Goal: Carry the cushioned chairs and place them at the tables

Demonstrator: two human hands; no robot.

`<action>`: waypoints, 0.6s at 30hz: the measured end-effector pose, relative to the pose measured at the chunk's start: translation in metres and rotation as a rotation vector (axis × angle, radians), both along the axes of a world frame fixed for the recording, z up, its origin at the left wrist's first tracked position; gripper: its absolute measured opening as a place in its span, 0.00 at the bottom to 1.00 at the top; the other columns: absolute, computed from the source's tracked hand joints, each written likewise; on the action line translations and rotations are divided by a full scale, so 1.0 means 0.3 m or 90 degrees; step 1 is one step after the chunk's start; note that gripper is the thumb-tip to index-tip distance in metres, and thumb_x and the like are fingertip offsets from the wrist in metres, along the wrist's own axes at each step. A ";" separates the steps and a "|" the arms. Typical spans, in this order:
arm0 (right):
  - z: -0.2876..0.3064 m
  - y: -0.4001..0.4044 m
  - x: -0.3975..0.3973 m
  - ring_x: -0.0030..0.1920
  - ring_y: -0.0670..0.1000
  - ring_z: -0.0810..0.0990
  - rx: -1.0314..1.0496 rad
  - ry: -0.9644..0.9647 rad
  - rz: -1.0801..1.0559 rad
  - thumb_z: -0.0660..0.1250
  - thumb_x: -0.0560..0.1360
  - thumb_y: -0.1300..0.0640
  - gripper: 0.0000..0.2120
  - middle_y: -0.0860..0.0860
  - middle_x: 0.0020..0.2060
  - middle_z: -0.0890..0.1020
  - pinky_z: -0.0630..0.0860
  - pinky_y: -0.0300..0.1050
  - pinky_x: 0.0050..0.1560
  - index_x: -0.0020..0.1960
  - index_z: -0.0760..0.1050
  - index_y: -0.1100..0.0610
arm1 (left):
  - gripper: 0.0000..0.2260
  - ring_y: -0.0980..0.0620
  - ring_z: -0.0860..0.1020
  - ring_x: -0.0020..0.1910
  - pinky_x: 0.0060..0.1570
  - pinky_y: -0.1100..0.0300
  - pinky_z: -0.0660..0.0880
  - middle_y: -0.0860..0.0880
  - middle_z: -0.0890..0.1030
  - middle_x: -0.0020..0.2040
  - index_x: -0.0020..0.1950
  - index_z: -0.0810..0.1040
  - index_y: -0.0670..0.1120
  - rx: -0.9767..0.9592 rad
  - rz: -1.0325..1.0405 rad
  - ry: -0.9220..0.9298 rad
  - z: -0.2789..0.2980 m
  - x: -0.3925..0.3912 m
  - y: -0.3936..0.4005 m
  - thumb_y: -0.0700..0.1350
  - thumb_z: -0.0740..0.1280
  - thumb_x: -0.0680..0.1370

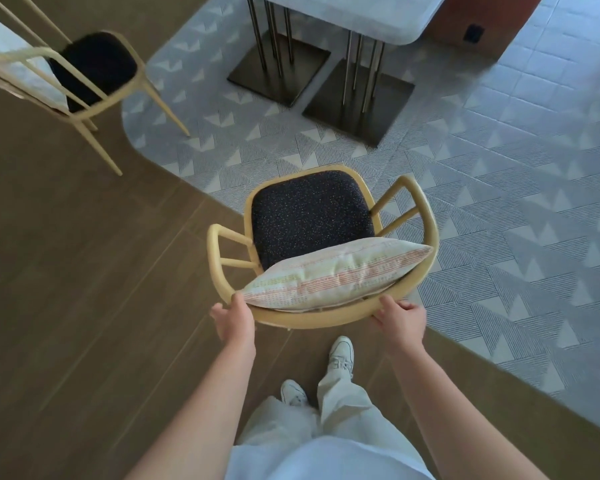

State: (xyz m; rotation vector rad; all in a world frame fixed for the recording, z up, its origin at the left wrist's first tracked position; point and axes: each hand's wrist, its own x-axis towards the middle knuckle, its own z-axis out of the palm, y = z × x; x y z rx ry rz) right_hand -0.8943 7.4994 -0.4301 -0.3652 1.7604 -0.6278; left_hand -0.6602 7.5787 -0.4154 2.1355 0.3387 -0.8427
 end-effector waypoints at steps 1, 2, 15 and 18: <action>-0.004 0.004 -0.004 0.52 0.64 0.84 0.009 -0.009 -0.002 0.70 0.72 0.63 0.16 0.62 0.47 0.81 0.82 0.62 0.53 0.56 0.74 0.70 | 0.22 0.38 0.76 0.61 0.54 0.41 0.80 0.40 0.73 0.67 0.73 0.68 0.41 -0.022 0.020 0.031 -0.006 0.005 0.002 0.50 0.64 0.81; -0.006 0.009 -0.006 0.54 0.65 0.84 0.019 -0.021 0.004 0.70 0.72 0.64 0.15 0.61 0.48 0.81 0.83 0.61 0.52 0.56 0.74 0.69 | 0.20 0.39 0.77 0.61 0.48 0.42 0.82 0.41 0.74 0.66 0.71 0.70 0.43 -0.047 0.037 0.063 -0.012 0.011 0.007 0.50 0.63 0.82; -0.009 0.006 0.072 0.50 0.58 0.85 0.057 -0.135 -0.002 0.69 0.77 0.65 0.15 0.59 0.55 0.81 0.84 0.53 0.45 0.62 0.71 0.62 | 0.13 0.41 0.79 0.60 0.63 0.36 0.75 0.40 0.80 0.62 0.68 0.75 0.45 -0.160 0.047 0.311 -0.082 0.119 0.030 0.40 0.59 0.85; -0.009 0.012 0.130 0.48 0.58 0.86 0.052 -0.144 -0.016 0.70 0.77 0.66 0.11 0.59 0.55 0.82 0.85 0.51 0.42 0.58 0.72 0.61 | 0.13 0.43 0.81 0.54 0.55 0.40 0.79 0.41 0.81 0.58 0.69 0.74 0.44 -0.157 0.028 0.294 -0.085 0.188 0.015 0.40 0.59 0.85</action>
